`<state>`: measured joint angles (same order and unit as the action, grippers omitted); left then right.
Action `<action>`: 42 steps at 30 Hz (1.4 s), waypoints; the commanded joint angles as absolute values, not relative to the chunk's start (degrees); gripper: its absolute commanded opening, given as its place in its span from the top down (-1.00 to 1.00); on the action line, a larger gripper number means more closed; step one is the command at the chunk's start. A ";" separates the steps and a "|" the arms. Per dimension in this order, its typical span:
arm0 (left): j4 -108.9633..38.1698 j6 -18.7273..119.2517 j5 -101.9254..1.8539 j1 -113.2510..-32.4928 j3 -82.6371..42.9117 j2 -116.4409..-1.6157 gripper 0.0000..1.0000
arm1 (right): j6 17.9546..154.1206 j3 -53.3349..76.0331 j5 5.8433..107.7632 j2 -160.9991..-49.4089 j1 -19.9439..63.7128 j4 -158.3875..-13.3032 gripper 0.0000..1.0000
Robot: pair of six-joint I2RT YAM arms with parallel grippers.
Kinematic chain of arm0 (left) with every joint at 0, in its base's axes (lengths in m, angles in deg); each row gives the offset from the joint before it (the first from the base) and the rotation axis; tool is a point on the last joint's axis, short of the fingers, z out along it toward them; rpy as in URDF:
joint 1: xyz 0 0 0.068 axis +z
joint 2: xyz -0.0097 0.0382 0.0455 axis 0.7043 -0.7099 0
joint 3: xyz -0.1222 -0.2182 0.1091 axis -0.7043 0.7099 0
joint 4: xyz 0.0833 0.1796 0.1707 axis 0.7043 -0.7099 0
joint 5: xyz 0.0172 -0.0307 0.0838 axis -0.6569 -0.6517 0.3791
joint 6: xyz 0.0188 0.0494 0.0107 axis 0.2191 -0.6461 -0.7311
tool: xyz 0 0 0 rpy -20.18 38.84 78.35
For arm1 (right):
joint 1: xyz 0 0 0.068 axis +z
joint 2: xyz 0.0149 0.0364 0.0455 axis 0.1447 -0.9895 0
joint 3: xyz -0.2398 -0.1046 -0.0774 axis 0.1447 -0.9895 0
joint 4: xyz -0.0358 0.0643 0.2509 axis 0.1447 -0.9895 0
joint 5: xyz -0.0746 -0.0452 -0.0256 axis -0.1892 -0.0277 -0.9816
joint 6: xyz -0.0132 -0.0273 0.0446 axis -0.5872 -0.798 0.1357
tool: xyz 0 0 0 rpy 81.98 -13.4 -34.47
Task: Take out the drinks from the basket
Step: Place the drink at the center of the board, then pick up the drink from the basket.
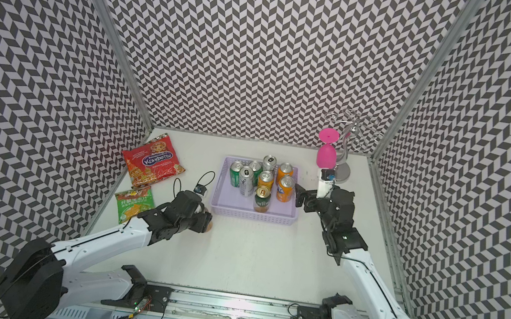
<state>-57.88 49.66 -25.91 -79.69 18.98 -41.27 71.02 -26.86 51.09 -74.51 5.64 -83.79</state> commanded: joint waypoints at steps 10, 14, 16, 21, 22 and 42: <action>-53.29 50.08 -25.72 -80.28 18.15 -41.45 -0.39 | 70.24 -27.19 50.14 -73.88 5.14 -81.93 -0.99; -53.60 50.08 -25.77 -80.28 18.14 -40.70 -0.52 | 70.24 -27.11 50.14 -73.82 5.08 -81.70 -0.99; -53.72 50.01 -25.85 -80.26 18.17 -40.31 -0.57 | 70.24 -27.02 50.14 -73.73 5.12 -81.91 -0.99; -54.67 49.64 -26.46 -80.28 17.40 -39.41 -0.68 | 70.24 -27.18 50.14 -73.29 5.08 -81.77 -0.99; -55.21 49.52 -26.38 -80.30 16.93 -39.15 -0.70 | 70.24 -27.17 50.14 -73.29 5.13 -81.70 -0.99; -60.10 38.22 -32.26 -80.10 -10.30 -53.75 -0.81 | 70.24 -27.21 50.14 -72.94 5.06 -81.80 -0.99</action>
